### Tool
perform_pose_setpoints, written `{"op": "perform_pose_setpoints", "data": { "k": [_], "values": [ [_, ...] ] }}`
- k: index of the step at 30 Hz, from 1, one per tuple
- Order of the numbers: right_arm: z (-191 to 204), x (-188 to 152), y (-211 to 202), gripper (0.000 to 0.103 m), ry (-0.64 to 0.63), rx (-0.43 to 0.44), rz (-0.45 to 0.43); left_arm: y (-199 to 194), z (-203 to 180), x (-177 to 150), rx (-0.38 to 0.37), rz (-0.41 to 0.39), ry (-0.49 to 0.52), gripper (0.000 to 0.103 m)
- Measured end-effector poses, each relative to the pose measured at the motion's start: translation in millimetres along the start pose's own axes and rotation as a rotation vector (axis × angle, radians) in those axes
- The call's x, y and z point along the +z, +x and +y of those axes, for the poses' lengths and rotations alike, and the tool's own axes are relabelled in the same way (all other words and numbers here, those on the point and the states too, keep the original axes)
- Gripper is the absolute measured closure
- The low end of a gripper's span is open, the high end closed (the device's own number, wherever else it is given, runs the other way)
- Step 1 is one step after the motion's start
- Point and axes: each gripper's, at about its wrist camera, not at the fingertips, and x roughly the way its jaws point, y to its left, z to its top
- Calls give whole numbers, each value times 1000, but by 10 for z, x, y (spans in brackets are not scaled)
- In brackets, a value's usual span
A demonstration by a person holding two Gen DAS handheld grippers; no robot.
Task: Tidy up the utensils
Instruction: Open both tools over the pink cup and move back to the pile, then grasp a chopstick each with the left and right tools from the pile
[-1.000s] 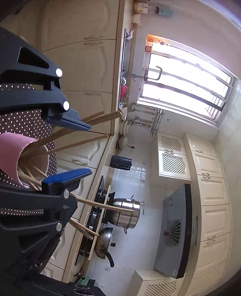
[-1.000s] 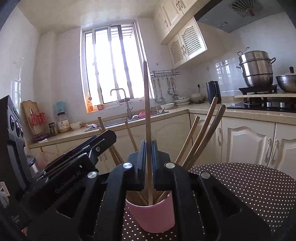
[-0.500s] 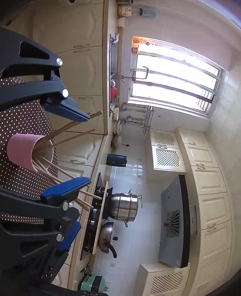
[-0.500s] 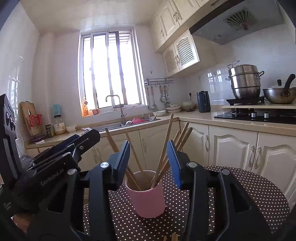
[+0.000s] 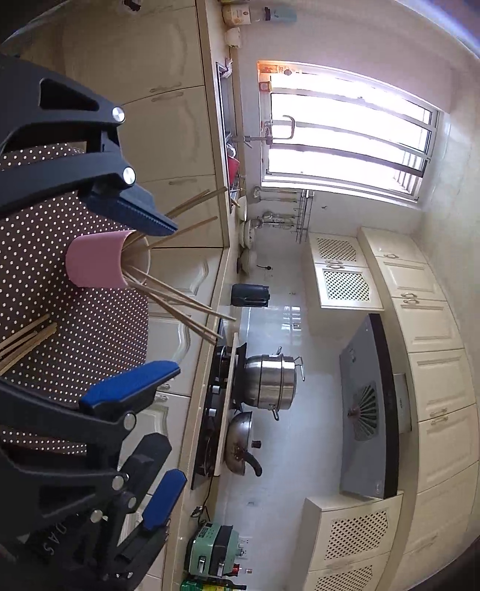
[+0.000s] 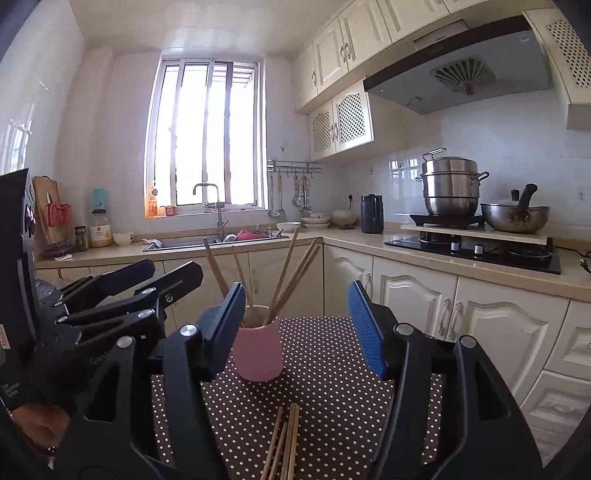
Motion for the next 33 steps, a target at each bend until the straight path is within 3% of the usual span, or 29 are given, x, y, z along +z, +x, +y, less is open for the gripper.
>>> {"op": "perform_pose_setpoints", "data": {
  "k": [6, 9, 15, 22, 27, 33],
  "values": [
    [-151, -100, -115, 41, 4, -28, 67, -50, -212, -136, -4, 85, 47, 34],
    [-208, -180, -97, 39, 11, -41, 129, 38, -261, -217, -18, 180, 50, 34],
    [-312, -415, 58, 37, 28, -68, 316, 397, -295, -488, -53, 467, 55, 34],
    [-378, -628, 252, 36, 45, -75, 498, 843, -269, -990, -27, 792, 35, 34],
    [-415, -763, 384, 36, 56, -70, 590, 1040, -190, -1249, -8, 907, -5, 34],
    [-439, -874, 468, 36, 64, -66, 641, 1157, -157, -1404, 37, 940, 8, 34]
  ]
}}
